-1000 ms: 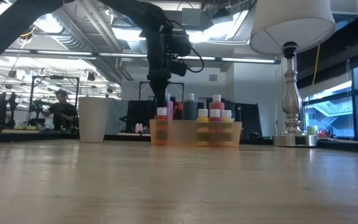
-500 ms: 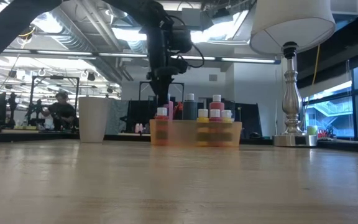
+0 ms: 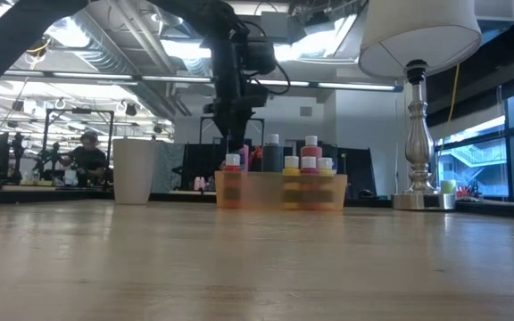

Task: Pick & Place Paint Supplies
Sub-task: Put the blue paint bottle into the orange bin

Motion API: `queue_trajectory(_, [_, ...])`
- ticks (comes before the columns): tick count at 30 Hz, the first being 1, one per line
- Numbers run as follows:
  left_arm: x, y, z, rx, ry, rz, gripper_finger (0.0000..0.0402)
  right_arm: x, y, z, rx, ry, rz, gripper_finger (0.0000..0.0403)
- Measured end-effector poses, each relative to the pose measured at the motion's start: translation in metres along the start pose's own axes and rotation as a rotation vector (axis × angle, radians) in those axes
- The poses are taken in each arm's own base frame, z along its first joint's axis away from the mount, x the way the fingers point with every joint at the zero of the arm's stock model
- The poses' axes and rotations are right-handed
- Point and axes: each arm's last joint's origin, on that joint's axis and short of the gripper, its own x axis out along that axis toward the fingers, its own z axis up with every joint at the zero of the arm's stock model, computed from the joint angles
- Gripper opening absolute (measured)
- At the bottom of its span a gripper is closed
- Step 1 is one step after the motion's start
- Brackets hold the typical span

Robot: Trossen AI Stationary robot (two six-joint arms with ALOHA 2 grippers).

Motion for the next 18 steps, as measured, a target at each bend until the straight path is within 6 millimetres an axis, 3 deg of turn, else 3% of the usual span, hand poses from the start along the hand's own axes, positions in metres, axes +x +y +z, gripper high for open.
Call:
queue_trajectory(7, [0.001, 0.008, 0.0, -0.207, 0.001, 0.006, 0.0146, 0.006, -0.004, 0.002, -0.181, 0.017, -0.003, 0.0151])
queue_trajectory(18, [0.0, 0.003, -0.001, -0.419, 0.0, 0.046, 0.0146, 0.016, -0.006, 0.002, -0.383, 0.123, 0.18, 0.0151])
